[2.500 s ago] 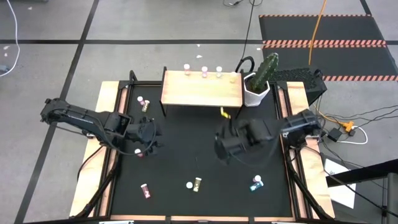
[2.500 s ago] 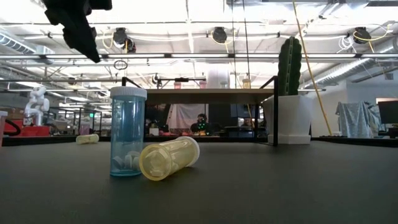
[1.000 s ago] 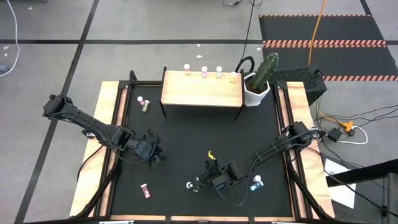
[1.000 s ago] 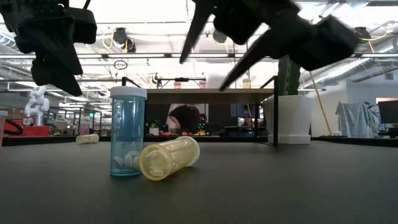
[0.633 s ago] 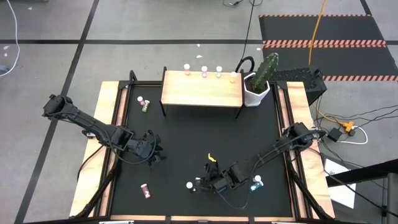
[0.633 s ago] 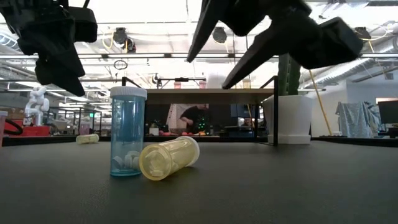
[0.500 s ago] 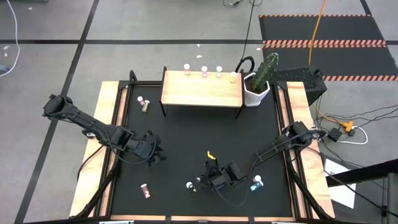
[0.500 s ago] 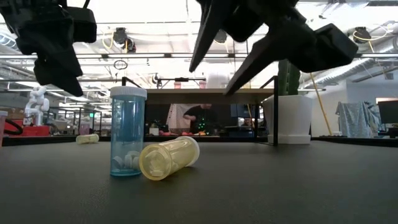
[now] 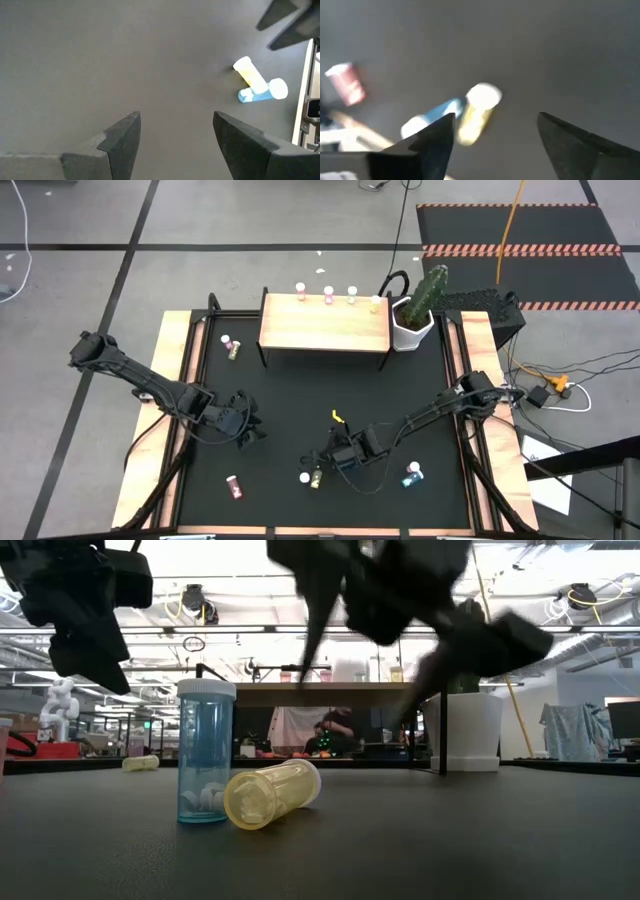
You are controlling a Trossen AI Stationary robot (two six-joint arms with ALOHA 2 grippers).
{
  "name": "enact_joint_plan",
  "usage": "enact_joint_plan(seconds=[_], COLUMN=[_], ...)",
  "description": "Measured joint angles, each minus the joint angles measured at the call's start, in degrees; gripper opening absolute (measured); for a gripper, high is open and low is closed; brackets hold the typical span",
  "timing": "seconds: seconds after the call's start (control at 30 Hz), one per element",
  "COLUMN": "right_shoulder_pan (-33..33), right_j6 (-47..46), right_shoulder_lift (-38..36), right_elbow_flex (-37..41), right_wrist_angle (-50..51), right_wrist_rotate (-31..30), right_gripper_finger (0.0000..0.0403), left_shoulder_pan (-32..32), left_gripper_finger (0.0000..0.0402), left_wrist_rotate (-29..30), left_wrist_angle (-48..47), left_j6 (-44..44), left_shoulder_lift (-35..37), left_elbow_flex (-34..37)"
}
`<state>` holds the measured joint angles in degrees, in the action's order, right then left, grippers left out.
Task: Pick and place medicine bottles onto shelf by color
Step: Put the bottom yellow pill bottle on the shelf aligned with the other yellow pill bottle
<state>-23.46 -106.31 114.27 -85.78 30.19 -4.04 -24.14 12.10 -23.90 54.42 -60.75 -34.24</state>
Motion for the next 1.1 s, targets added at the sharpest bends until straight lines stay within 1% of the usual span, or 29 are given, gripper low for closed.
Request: enact_joint_plan(seconds=[0.07,0.13,0.23,0.33,0.43,0.6,0.7,0.77,0.83,1.0,1.1], right_shoulder_pan=[0.0,0.1,0.2,1.1,1.5,1.7,1.7,1.9,2.3,3.5,4.3], right_j6=[-1.5,-2.4,-3.6,-3.8,-3.3,-2.3,-3.2,-3.7,-4.0,-2.9,-1.4], right_shoulder_lift=[0.0,0.0,0.0,0.7,3.3,8.2,8.7,8.7,8.7,8.8,8.8], right_elbow_flex=[2.0,4.2,6.9,7.4,6.0,1.0,0.8,0.7,0.7,0.7,0.8], right_wrist_angle=[-1.5,-6.0,-11.8,-16.1,-18.7,-18.0,-18.1,-16.5,-14.8,-11.7,-9.3], right_wrist_rotate=[2.4,4.4,4.4,4.4,6.5,10.1,9.3,7.9,7.9,8.1,7.0], right_gripper_finger=[0.0288,0.0288,0.0282,0.0275,0.0268,0.0252,0.0245,0.0239,0.023,0.0191,0.0162], left_shoulder_pan=[0.0,0.0,0.1,0.1,0.1,0.1,0.0,-0.1,-0.1,-0.1,-0.1], left_gripper_finger=[0.0248,0.0248,0.0248,0.0248,0.0248,0.0248,0.0248,0.0248,0.0248,0.0248,0.0248], left_wrist_rotate=[0.2,0.9,1.5,1.9,2.4,2.5,2.5,2.5,2.5,2.7,3.0], left_wrist_angle=[0.0,0.0,0.0,0.0,0.0,0.0,0.0,-0.1,-0.2,-0.4,-0.4], left_j6=[0.1,0.1,-0.1,-0.3,-0.3,1.0,1.7,1.7,1.6,0.7,-0.2], left_shoulder_lift=[0.0,0.0,0.0,0.0,0.0,0.0,0.0,0.0,0.0,0.0,0.0], left_elbow_flex=[0.0,0.0,0.0,0.0,0.0,-0.1,-0.1,-0.1,-0.1,-0.1,-0.1])
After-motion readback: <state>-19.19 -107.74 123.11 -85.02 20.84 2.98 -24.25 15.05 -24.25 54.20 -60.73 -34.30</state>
